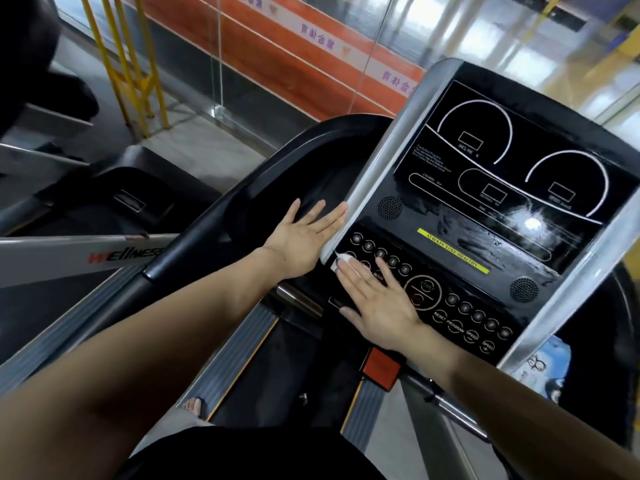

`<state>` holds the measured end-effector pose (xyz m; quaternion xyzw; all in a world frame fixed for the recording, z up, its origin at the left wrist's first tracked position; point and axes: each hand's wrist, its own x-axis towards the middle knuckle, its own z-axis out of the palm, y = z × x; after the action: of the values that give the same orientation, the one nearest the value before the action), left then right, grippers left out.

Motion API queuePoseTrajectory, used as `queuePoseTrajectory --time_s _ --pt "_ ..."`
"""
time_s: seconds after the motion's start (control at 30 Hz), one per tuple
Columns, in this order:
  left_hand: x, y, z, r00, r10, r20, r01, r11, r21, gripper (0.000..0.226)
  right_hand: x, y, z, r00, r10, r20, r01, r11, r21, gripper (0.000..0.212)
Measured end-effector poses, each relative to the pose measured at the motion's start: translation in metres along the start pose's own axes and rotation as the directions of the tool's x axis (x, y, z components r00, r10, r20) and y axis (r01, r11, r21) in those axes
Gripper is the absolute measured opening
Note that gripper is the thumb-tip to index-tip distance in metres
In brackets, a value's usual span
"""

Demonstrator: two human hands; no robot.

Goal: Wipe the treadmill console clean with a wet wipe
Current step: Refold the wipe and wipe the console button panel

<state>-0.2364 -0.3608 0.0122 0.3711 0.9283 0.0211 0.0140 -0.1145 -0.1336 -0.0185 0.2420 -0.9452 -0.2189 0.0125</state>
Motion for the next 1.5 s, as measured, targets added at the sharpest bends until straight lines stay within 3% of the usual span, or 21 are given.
queuePoseTrajectory --time_s 0.1,0.27,0.33,0.47,0.73,0.8,0.9,0.97,1.17,1.37,1.43,1.5 --pt "0.0 0.0 0.001 1.0 0.0 -0.019 0.0 1.0 -0.024 0.086 -0.001 0.019 -0.008 1.0 0.006 -0.009 -0.006 1.0 -0.02 0.074" --pt "-0.005 0.006 0.001 0.994 0.008 -0.109 -0.021 0.992 -0.123 0.07 -0.006 0.038 -0.019 0.967 0.249 -0.05 -0.247 0.968 0.039 0.073" --pt "-0.007 0.008 0.004 0.992 -0.006 -0.129 -0.013 0.99 -0.143 0.068 -0.006 0.02 -0.015 0.977 0.213 -0.021 -0.211 0.974 0.087 0.074" --pt "-0.009 0.01 0.007 0.993 -0.031 -0.115 0.01 0.984 -0.177 0.066 -0.019 -0.006 0.001 1.0 -0.01 0.029 0.008 0.998 0.063 0.07" --pt "-0.007 0.014 0.006 0.992 -0.034 -0.122 0.008 0.979 -0.203 0.066 -0.014 0.05 -0.023 0.968 0.252 -0.009 -0.252 0.968 0.016 0.074" --pt "-0.008 0.016 0.007 0.99 -0.037 -0.138 0.009 0.981 -0.195 0.066 -0.016 0.033 -0.016 0.973 0.23 -0.006 -0.229 0.973 0.036 0.078" --pt "-0.009 0.017 0.01 0.989 -0.029 -0.143 0.001 0.982 -0.187 0.065 -0.025 0.004 -0.004 0.998 0.055 0.032 -0.056 0.998 0.034 0.076" --pt "-0.009 0.017 0.011 0.99 -0.028 -0.137 0.002 0.983 -0.183 0.065 -0.027 0.011 -0.004 0.999 0.015 0.031 -0.015 1.0 0.015 0.075" --pt "-0.006 0.02 0.011 0.988 -0.014 -0.155 -0.017 0.981 -0.194 0.067 -0.019 0.052 -0.02 0.97 0.244 -0.006 -0.243 0.97 0.02 0.075" --pt "-0.007 0.022 0.012 0.983 -0.005 -0.185 -0.035 0.976 -0.214 0.068 -0.041 0.015 0.002 0.999 0.027 0.022 -0.028 0.999 0.022 0.075" --pt "-0.007 0.023 0.009 0.984 -0.012 -0.179 -0.028 0.976 -0.217 0.068 -0.039 0.031 -0.005 0.999 0.052 0.008 -0.052 0.999 -0.011 0.075" --pt "-0.008 0.026 0.006 0.984 -0.016 -0.179 -0.026 0.973 -0.228 0.067 -0.036 0.05 -0.014 0.985 0.173 -0.001 -0.173 0.985 -0.027 0.074"
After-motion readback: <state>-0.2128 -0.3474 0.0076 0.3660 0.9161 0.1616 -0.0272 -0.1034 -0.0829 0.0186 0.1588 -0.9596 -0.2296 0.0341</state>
